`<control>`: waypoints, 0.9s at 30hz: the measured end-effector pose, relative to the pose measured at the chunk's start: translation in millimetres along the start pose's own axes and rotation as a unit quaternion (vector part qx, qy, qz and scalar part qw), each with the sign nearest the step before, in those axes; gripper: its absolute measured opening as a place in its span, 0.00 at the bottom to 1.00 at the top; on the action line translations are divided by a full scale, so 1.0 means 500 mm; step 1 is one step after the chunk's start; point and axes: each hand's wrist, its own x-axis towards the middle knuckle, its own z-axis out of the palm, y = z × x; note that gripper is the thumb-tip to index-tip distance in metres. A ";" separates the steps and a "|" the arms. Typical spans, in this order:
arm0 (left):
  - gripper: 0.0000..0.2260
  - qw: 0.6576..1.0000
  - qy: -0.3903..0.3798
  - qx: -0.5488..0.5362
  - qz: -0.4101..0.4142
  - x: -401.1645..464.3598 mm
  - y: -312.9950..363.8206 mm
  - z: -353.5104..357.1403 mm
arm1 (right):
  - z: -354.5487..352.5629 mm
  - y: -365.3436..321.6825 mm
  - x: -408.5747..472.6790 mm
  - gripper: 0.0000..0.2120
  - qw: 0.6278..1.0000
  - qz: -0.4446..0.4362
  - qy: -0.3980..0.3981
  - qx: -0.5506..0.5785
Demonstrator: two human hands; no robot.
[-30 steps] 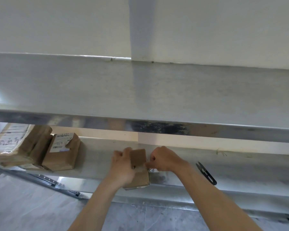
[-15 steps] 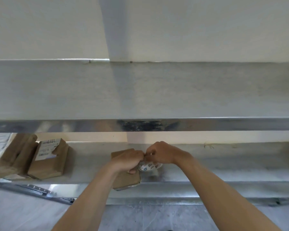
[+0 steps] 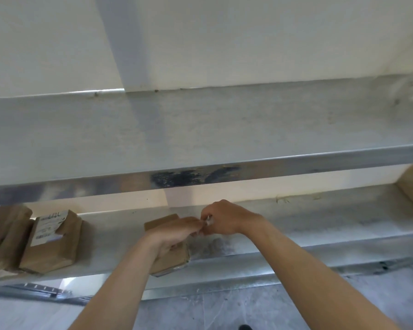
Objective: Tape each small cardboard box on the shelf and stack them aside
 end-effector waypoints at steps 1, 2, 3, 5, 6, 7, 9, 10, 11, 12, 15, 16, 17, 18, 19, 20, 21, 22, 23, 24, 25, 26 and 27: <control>0.17 1.000 0.000 0.002 0.008 0.000 0.001 0.001 | -0.001 0.002 -0.006 0.16 1.000 0.000 0.007 0.009; 0.17 1.000 -0.005 0.002 0.011 0.004 0.000 0.001 | -0.001 0.003 -0.012 0.15 1.000 0.000 0.012 0.020; 0.17 1.000 -0.009 0.000 0.012 0.005 -0.002 0.000 | -0.001 0.005 -0.019 0.16 0.999 -0.004 0.016 0.035; 0.16 1.000 -0.027 -0.007 0.006 0.015 -0.012 -0.005 | -0.003 0.017 -0.036 0.21 0.997 -0.009 0.032 0.070; 0.15 0.999 -0.035 -0.017 0.000 0.021 -0.019 -0.007 | -0.002 0.030 -0.047 0.24 0.993 -0.002 0.054 0.104; 0.16 0.999 -0.036 -0.035 -0.003 0.028 -0.024 -0.009 | 0.000 0.052 -0.057 0.24 0.985 0.017 0.092 0.142; 0.17 0.997 -0.031 -0.072 -0.010 0.036 -0.029 -0.010 | 0.017 0.117 -0.079 0.19 0.967 0.100 0.176 0.156; 0.16 0.996 -0.029 -0.082 -0.016 0.038 -0.030 -0.011 | 0.030 0.151 -0.088 0.18 0.962 0.156 0.198 0.100; 0.16 0.995 -0.029 -0.088 -0.022 0.041 -0.032 -0.011 | 0.050 0.183 -0.098 0.19 0.958 0.212 0.191 0.032; 0.15 0.995 -0.029 -0.094 -0.027 0.045 -0.035 -0.013 | 0.073 0.206 -0.105 0.19 0.951 0.254 0.173 -0.021; 0.15 0.992 -0.041 -0.112 -0.041 0.054 -0.041 -0.018 | 0.137 0.238 -0.113 0.15 0.934 0.303 0.155 -0.104; 0.16 0.991 -0.043 -0.115 -0.046 0.054 -0.040 -0.017 | 0.151 0.240 -0.114 0.13 0.930 0.302 0.172 -0.117; 0.16 0.991 -0.040 -0.119 -0.049 0.057 -0.040 -0.016 | 0.158 0.241 -0.114 0.12 0.926 0.302 0.189 -0.122; 0.14 0.990 -0.037 -0.123 -0.054 0.057 -0.040 -0.016 | 0.160 0.241 -0.114 0.11 0.923 0.306 0.200 -0.124; 0.14 0.989 -0.036 -0.127 -0.059 0.057 -0.040 -0.016 | 0.160 0.241 -0.114 0.10 0.919 0.311 0.204 -0.127; 0.15 0.989 -0.034 -0.134 -0.061 0.060 -0.043 -0.016 | 0.160 0.242 -0.112 0.10 0.917 0.314 0.204 -0.134; 0.18 0.988 -0.035 -0.140 -0.061 0.063 -0.045 -0.018 | 0.161 0.242 -0.111 0.09 0.916 0.318 0.201 -0.141; 0.19 0.987 -0.037 -0.142 -0.063 0.064 -0.046 -0.019 | 0.161 0.242 -0.110 0.09 0.915 0.322 0.198 -0.143; 0.19 0.987 -0.039 -0.141 -0.065 0.064 -0.046 -0.018 | 0.162 0.243 -0.109 0.08 0.914 0.328 0.197 -0.135; 0.17 0.988 -0.039 -0.139 -0.063 0.063 -0.045 -0.018 | 0.162 0.243 -0.109 0.08 0.914 0.333 0.198 -0.119; 0.16 0.988 -0.035 -0.141 -0.058 0.061 -0.044 -0.018 | 0.162 0.244 -0.108 0.07 0.914 0.337 0.198 -0.105; 0.18 0.987 -0.032 -0.146 -0.051 0.055 -0.041 -0.017 | 0.162 0.243 -0.108 0.07 0.916 0.337 0.197 -0.095; 0.22 0.987 -0.033 -0.154 -0.043 0.046 -0.036 -0.015 | 0.160 0.242 -0.107 0.08 0.918 0.334 0.196 -0.088</control>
